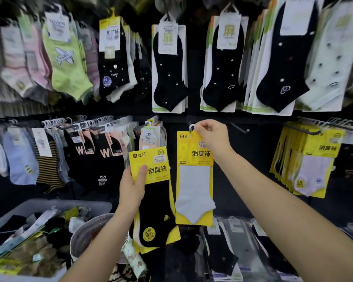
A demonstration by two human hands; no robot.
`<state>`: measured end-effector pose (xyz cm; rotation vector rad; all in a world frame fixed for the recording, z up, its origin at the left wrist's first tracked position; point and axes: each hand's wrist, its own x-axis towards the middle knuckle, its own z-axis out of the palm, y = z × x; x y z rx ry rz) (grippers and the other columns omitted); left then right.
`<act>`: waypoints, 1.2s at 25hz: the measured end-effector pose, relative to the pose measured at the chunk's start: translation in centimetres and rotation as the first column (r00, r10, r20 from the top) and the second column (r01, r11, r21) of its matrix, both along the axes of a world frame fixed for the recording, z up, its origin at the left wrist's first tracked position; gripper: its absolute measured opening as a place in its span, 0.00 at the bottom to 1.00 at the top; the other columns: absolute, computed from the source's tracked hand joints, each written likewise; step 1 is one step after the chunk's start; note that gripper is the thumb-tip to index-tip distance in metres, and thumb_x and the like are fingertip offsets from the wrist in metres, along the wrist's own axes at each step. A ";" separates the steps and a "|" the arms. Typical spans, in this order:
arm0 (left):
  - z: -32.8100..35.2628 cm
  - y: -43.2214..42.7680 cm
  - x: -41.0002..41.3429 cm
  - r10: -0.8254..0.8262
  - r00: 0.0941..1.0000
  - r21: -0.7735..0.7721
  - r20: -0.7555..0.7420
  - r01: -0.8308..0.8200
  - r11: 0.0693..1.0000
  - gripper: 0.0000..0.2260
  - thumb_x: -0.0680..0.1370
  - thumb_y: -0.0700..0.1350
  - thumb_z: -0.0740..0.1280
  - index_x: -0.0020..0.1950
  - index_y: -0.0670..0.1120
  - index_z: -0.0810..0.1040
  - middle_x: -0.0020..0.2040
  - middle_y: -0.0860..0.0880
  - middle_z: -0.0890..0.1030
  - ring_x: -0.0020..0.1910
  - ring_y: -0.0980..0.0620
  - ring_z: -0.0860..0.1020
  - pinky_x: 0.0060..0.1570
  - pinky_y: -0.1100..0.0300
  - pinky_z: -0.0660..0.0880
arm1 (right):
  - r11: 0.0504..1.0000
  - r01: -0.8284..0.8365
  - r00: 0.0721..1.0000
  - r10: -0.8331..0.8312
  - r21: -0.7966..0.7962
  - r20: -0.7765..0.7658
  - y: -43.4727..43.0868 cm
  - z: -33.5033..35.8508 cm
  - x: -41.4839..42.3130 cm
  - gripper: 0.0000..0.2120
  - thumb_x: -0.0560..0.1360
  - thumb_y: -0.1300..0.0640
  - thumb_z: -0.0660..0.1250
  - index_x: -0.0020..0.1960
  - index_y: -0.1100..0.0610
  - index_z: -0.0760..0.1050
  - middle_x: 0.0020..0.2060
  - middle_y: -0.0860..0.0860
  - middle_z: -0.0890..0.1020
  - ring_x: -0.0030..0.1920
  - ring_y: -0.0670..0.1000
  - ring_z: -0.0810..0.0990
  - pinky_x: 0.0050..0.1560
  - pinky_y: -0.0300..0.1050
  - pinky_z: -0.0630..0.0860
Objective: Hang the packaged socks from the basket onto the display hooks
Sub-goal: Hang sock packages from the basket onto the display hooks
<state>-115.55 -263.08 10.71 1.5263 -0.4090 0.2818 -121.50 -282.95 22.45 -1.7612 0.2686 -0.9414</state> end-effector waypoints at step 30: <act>-1.0 -2.7 -5.7 -0.373 0.910 -0.096 -0.181 0.362 0.927 0.17 0.75 0.38 0.68 0.61 0.49 0.70 0.59 0.44 0.79 0.58 0.46 0.78 0.60 0.47 0.74 | 0.979 -0.202 0.969 0.202 0.019 -0.144 0.4 -6.3 -6.2 0.02 0.73 0.52 0.69 0.44 0.47 0.76 0.45 0.45 0.82 0.47 0.44 0.80 0.44 0.38 0.77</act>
